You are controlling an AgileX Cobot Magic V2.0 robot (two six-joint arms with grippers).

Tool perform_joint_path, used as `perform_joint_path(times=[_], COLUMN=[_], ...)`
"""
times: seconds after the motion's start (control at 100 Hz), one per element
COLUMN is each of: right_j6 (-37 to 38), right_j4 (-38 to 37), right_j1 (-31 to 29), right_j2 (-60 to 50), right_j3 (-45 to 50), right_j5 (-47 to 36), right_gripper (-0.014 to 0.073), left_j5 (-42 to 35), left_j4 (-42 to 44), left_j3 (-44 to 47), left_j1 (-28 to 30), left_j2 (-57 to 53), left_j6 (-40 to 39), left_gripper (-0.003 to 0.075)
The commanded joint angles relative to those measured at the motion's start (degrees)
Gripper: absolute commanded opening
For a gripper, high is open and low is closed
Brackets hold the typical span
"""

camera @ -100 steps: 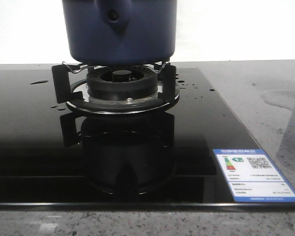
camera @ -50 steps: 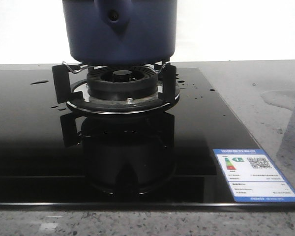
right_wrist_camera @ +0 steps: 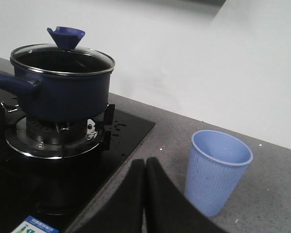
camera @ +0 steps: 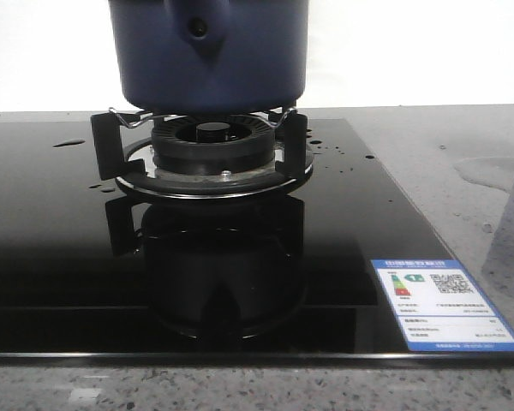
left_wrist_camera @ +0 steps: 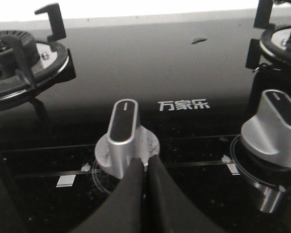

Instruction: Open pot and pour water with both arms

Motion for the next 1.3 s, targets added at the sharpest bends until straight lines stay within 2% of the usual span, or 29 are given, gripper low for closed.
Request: perform_joint_path(times=[0.0,0.85,0.95,1.04,1.1,1.19,1.22,1.29], right_j6=[-0.6,-0.6,-0.1,5.3,11.1,25.9,31.1,37.3], right_j4=[0.6,0.6,-2.5,-4.8,-12.5,-24.4,-27.0,-31.6], right_j1=[0.0,0.0,0.0,-0.2,-1.1,-3.2,-4.4,-7.2], right_j2=[0.8,0.8,0.8,0.8,0.8,0.8,0.8,0.8], right_j3=[-1.2,-1.2,1.3,5.1,8.7,14.6,16.4,20.2], right_j5=[-4.2,-4.2,-6.6,-13.2,-17.2,-23.2,-24.9,-28.0], right_gripper=[-0.0074,-0.0074,-0.0074,-0.0074,-0.0074,-0.0074,-0.0074,-0.0074], left_j5=[-2.5,-2.5,-2.5,-2.5,-2.5,-2.5,-2.5,-2.5], left_j4=[-0.5,-1.9,-1.9,-1.9,-1.9,-1.9,-1.9,-1.9], left_j3=[2.0,2.0,2.0,2.0,2.0,2.0,2.0,2.0], left_j1=[1.0,1.4,1.4,1.4,1.4,1.4,1.4,1.4], left_j2=[-1.5,-1.5,-1.5,-1.5,-1.5,-1.5,-1.5,-1.5], left_j6=[-1.0,-1.0,-1.0,-1.0,-1.0,-1.0,-1.0,-1.0], left_gripper=[-0.0019,-0.0019,-0.0019,-0.0019,-0.0019,-0.0019,-0.0019,-0.0019])
